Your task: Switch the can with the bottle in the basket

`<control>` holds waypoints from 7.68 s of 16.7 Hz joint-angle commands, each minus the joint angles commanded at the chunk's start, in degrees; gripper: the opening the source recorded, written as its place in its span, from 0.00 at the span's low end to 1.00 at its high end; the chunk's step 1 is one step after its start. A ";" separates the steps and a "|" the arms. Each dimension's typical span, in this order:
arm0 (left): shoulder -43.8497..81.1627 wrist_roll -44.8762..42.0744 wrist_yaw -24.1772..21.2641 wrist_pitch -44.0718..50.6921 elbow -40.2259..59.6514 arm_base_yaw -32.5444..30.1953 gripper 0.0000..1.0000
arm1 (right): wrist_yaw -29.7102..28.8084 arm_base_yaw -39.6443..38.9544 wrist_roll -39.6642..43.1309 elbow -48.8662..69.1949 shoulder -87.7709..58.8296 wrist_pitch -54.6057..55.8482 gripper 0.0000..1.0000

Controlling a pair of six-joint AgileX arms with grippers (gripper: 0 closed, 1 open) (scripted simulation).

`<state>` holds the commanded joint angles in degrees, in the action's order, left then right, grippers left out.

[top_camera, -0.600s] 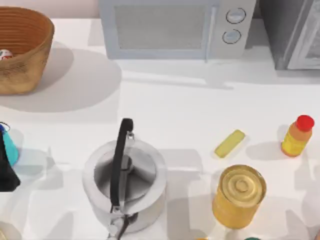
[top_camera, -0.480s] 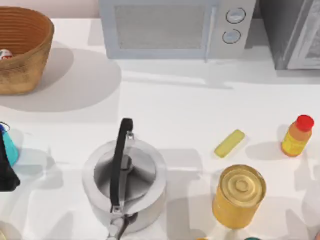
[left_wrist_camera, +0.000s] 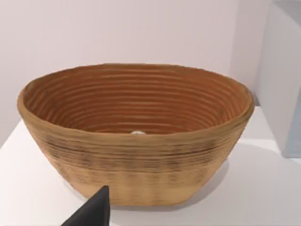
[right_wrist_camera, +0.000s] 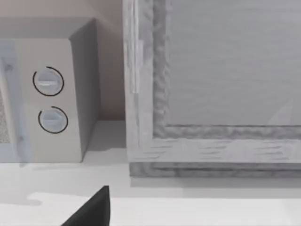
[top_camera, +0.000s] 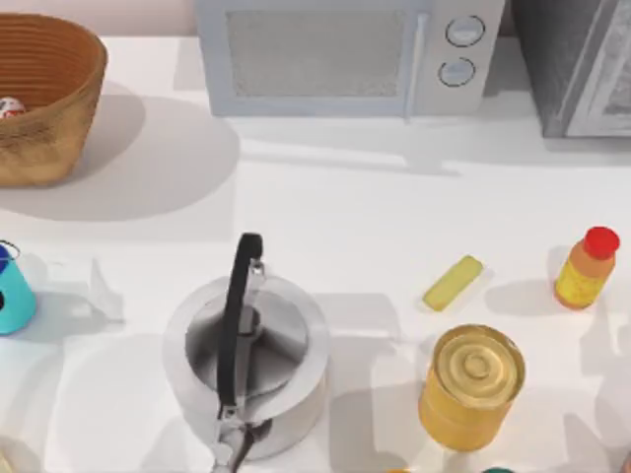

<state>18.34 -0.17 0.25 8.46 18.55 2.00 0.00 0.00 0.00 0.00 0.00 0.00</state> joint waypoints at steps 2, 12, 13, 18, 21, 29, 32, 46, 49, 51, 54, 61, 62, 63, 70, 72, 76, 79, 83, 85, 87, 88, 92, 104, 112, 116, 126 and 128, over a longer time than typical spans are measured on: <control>9.00 -0.26 -0.29 4.32 8.67 0.54 1.00 | 0.00 0.00 0.00 0.00 0.00 0.00 1.00; 65.93 -3.52 -3.10 32.57 62.16 3.01 1.00 | 0.00 0.00 0.00 0.00 0.00 0.00 1.00; 71.78 -3.99 -3.37 35.56 67.67 3.30 1.00 | 0.00 0.00 0.00 0.00 0.00 0.00 1.00; 98.53 -6.43 -4.51 49.43 92.79 4.73 1.00 | 0.00 0.00 0.00 0.00 0.00 0.00 1.00; 111.30 -7.76 -5.01 56.14 104.71 5.48 1.00 | 0.00 0.00 0.00 0.00 0.00 0.00 1.00; 124.61 -9.33 -5.51 63.25 117.15 6.29 1.00 | 0.00 0.00 0.00 0.00 0.00 0.00 1.00; 124.63 -9.29 -5.47 63.16 116.98 5.94 1.00 | 0.00 0.00 0.00 0.00 0.00 0.00 1.00; 128.50 -8.83 -5.46 53.23 111.05 5.75 0.92 | 0.00 0.00 0.00 0.00 0.00 0.00 1.00; 128.50 -8.83 -5.46 53.23 111.05 5.75 0.70 | 0.00 0.00 0.00 0.00 0.00 0.00 1.00; 128.50 -8.83 -5.46 53.23 111.05 5.75 0.55 | 0.00 0.00 0.00 0.00 0.00 0.00 1.00; 128.50 -8.83 -5.46 53.23 111.05 5.75 0.32 | 0.00 0.00 0.00 0.00 0.00 0.00 1.00; 128.50 -8.83 -5.46 53.23 111.05 5.75 0.00 | 0.00 0.00 0.00 0.00 0.00 0.00 1.00; 128.50 -8.83 -5.46 53.23 111.05 5.75 0.00 | 0.00 0.00 0.00 0.00 0.00 0.00 1.00; 128.50 -8.83 -5.46 53.23 111.05 5.75 0.00 | 0.00 0.00 0.00 0.00 0.00 0.00 1.00; 124.74 -8.54 -4.95 52.64 109.81 5.96 0.00 | 0.00 0.00 0.00 0.00 0.00 0.00 1.00; 120.98 -8.08 -4.87 50.92 106.57 5.93 0.00 | 0.00 0.00 0.00 0.00 0.00 0.00 1.00; 107.53 -6.92 -4.64 44.94 94.55 5.33 0.00 | 0.00 0.00 0.00 0.00 0.00 0.00 1.00; 93.61 -5.99 -4.39 38.90 81.87 4.45 0.00 | 0.00 0.00 0.00 0.00 0.00 0.00 1.00; 71.72 -4.68 -3.88 29.57 61.83 3.01 0.00 | 0.00 0.00 0.00 0.00 0.00 0.00 1.00; 59.93 -3.99 -3.54 24.58 51.06 2.27 0.00 | 0.00 0.00 0.00 0.00 0.00 0.00 1.00; 47.93 -3.29 -3.15 19.54 40.16 1.55 0.00 | 0.00 0.00 0.00 0.00 0.00 0.00 1.00; 41.96 -2.95 -2.93 17.03 34.75 1.20 0.00 | 0.00 0.00 0.00 0.00 0.00 0.00 1.00; 19.03 -1.68 -2.03 7.41 14.16 -0.07 0.00 | 0.00 0.00 0.00 0.00 0.00 0.00 1.00; -18.34 0.17 -0.24 -8.46 -18.55 -2.00 0.00 | 0.00 0.00 0.00 0.00 0.00 0.00 1.00; -15.94 -0.49 -0.70 -9.95 -16.94 -1.83 0.00 | 0.00 0.00 0.00 0.00 0.00 0.00 1.00; -6.55 -2.36 -2.71 -16.17 -10.84 -1.74 0.00 | 0.00 0.00 0.00 0.00 0.00 0.00 1.00; 23.79 -5.29 -11.69 -35.53 6.71 -2.69 0.00 | 0.00 0.00 0.00 0.00 0.00 0.00 1.00; 29.33 -5.57 -13.42 -39.11 9.72 -2.95 0.00 | 0.00 0.00 0.00 0.00 0.00 0.00 1.00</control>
<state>47.68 -5.74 -13.17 -30.65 28.28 -0.95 0.00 0.00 0.00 0.00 0.00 0.00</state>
